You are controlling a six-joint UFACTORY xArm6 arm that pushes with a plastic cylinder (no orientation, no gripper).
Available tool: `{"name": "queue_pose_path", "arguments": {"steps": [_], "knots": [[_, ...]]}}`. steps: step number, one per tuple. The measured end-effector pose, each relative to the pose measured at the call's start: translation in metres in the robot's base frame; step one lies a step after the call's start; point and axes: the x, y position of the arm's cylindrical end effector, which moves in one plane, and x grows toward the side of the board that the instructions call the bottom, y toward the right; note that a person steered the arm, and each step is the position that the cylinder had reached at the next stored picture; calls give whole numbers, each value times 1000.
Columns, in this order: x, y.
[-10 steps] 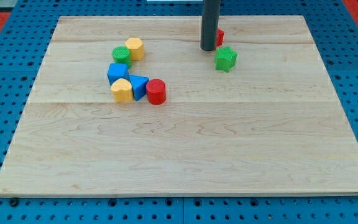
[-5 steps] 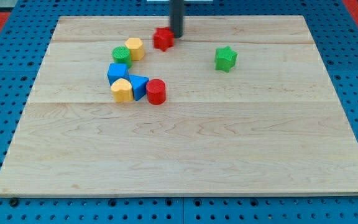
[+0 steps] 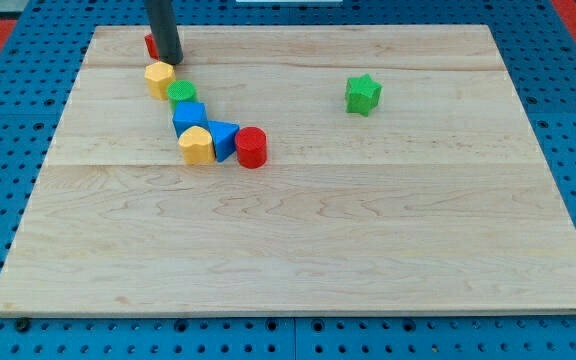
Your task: Move the red star towards the top left corner
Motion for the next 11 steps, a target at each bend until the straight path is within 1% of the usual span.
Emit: {"name": "queue_pose_path", "arguments": {"steps": [1, 2, 3, 4, 8, 10, 11], "knots": [[-3, 9], [-12, 50], [-26, 52], [-34, 9], [-42, 18], [-40, 21], [-31, 21]]}}
